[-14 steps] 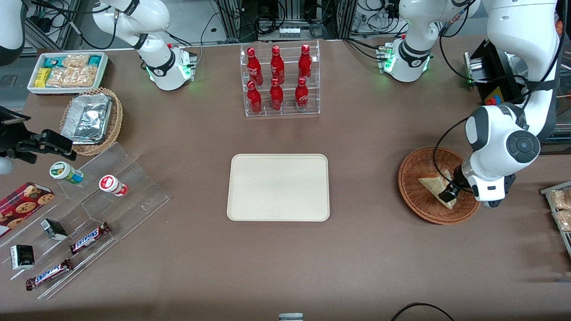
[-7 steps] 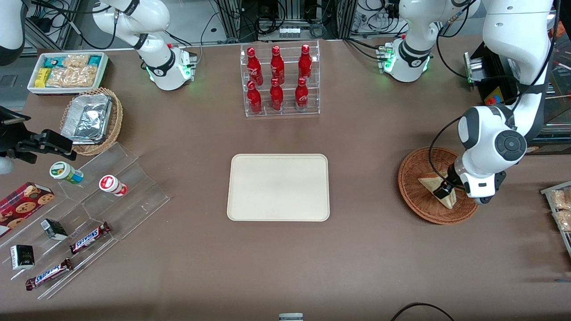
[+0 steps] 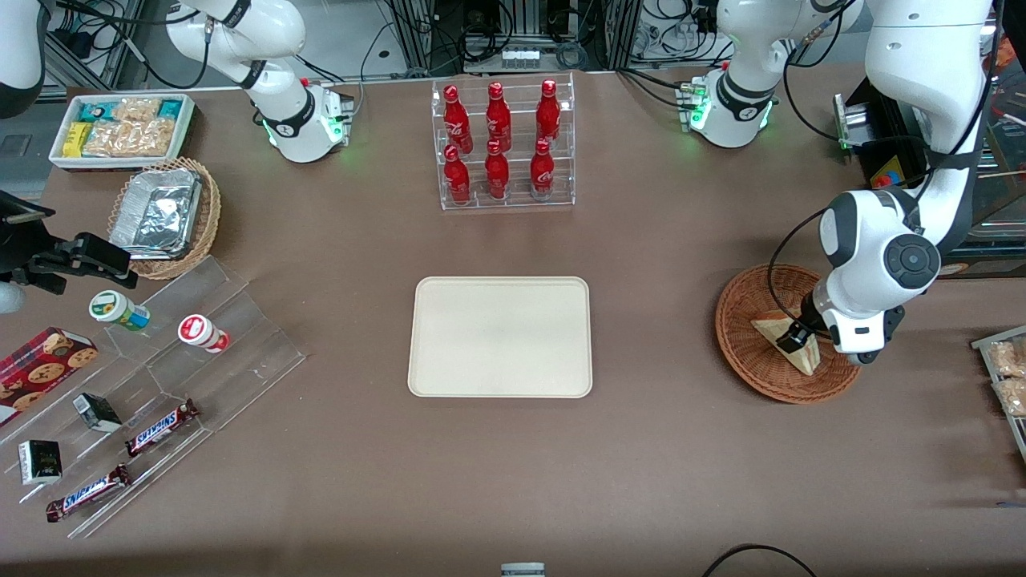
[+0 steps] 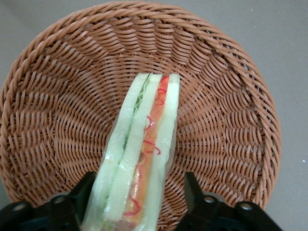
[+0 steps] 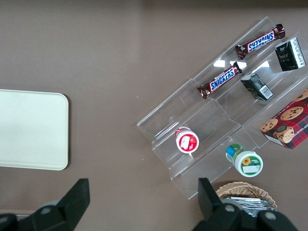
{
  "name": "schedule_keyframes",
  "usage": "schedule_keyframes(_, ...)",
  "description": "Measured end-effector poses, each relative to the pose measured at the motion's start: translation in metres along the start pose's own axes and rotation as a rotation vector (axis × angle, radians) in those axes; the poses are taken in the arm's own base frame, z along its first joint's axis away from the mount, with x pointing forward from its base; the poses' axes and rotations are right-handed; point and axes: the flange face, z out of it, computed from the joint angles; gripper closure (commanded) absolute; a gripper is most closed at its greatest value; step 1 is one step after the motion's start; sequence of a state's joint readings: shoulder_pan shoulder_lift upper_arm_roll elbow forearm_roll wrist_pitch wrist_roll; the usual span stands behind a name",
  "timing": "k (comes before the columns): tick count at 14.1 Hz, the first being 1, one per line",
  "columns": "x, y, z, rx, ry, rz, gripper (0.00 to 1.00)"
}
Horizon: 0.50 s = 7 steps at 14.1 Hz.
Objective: Place sandwich from basket to tray
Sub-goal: 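Close the left gripper on the wrapped sandwich's crust edge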
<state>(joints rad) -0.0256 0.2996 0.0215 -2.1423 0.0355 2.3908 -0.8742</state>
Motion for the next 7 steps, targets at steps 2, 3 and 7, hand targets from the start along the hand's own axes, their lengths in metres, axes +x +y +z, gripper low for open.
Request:
schedule_keyframes(2,-0.0022,0.0008,0.003,0.005,-0.003,0.005,0.83)
schedule_keyframes(3,-0.003,0.0014,0.0041,0.008,-0.003,0.008,0.83)
schedule_keyframes(7,-0.0034,0.0018,0.0042,0.012,0.002,0.017,0.83)
